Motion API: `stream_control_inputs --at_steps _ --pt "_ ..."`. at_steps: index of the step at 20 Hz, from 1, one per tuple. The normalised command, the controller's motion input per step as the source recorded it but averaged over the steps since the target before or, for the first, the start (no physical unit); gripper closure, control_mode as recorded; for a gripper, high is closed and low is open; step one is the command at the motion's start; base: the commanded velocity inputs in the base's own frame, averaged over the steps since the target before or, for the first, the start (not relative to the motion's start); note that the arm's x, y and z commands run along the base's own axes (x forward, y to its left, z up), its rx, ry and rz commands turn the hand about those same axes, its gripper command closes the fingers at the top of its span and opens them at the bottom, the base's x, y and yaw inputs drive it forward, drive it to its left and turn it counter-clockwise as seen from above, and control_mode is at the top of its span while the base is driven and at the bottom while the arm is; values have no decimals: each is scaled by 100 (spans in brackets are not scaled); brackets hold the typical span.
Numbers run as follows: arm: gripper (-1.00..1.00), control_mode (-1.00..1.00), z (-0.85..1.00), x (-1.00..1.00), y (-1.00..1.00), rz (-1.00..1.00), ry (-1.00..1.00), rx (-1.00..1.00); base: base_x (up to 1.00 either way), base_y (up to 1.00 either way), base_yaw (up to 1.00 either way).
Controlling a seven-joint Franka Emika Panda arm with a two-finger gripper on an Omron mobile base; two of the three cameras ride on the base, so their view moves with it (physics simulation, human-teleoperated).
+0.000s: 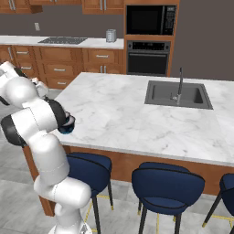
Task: Stack the yogurt containers by placing the smaller containers on top of the larger containers.
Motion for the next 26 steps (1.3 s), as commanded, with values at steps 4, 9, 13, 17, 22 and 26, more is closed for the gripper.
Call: stream_control_inputs --at_steps 4,9,13,17,22,26 --pt "-100 -100 1 9 -4 0 7 2 0 0 0" --pt "-100 -100 6 0 -13 0 1 7 0 0 0" --pt "-100 -100 28 6 -35 2 7 18 0 0 0" --pt "-100 -100 15 16 -25 2 12 15 0 0 0" --pt "-100 -100 0 11 -7 0 6 5 0 0 0" --pt "-100 -100 -5 15 0 0 0 0 0 0 0"
